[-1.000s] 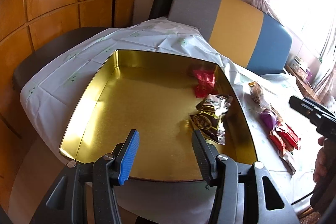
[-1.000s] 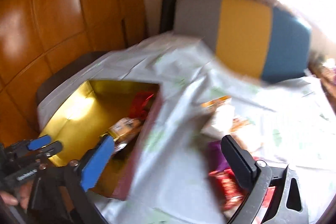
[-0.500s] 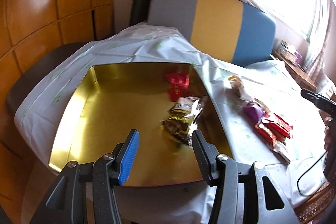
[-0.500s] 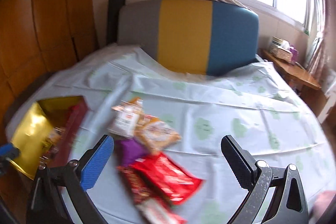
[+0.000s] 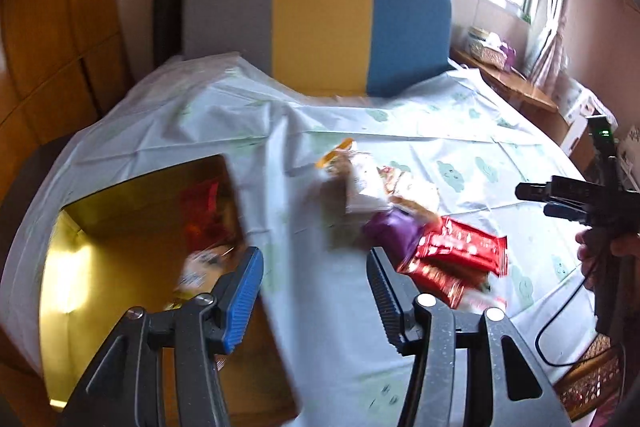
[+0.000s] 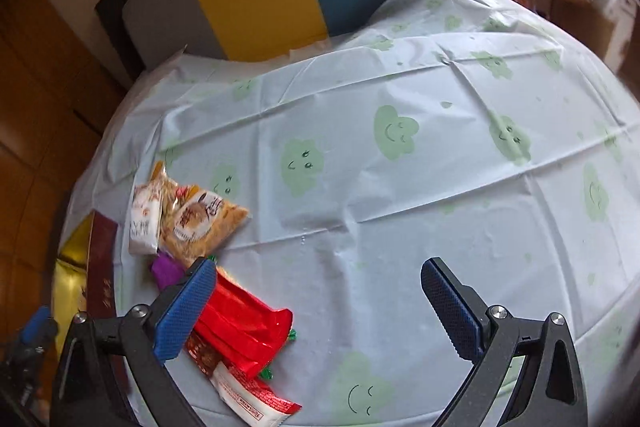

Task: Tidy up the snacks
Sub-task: 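Grasp a white pastry packet from the pile with the left gripper, then carry the white packet into the tin while the right gripper grasps the orange-edged seed bag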

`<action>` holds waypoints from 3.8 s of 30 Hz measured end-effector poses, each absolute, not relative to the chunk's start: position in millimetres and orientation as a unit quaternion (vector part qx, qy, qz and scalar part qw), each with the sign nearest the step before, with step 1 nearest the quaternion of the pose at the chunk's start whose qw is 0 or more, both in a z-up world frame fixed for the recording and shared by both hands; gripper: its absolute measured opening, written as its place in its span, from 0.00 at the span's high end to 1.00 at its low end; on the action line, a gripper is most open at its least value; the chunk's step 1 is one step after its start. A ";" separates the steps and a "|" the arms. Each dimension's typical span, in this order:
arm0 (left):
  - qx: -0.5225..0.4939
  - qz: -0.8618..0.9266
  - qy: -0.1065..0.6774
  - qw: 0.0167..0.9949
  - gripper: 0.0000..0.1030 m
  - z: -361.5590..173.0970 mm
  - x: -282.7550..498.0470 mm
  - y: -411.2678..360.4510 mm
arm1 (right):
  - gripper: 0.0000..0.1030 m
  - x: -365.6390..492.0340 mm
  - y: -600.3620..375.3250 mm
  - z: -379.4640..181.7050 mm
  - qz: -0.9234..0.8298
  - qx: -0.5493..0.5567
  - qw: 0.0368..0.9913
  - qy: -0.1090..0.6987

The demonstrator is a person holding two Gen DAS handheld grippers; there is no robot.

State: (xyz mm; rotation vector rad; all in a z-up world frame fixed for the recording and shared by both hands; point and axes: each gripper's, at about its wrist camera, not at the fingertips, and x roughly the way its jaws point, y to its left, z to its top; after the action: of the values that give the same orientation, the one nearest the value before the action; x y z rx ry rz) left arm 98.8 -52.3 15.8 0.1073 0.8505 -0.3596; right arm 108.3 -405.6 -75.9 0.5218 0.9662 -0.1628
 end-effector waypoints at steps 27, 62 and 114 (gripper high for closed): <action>0.008 -0.154 0.519 0.841 0.69 -67.8 236.0 -138.7 | 0.00 110.1 -387.2 -58.7 -0.008 0.256 0.859 0.443; 0.111 -0.313 0.451 0.828 0.69 -83.4 18.9 -77.6 | 0.00 138.2 -289.1 -74.6 0.120 0.083 0.860 0.489; 0.060 -0.316 0.393 0.861 0.69 -28.4 8.9 -51.1 | 0.55 110.5 -255.2 -82.4 0.162 0.032 0.852 0.496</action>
State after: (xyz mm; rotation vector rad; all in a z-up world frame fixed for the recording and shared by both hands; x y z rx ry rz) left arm 8.9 -51.1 -28.4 0.1264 0.8243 -0.6639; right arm 110.5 -255.2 -82.4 0.0666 1.0449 0.3414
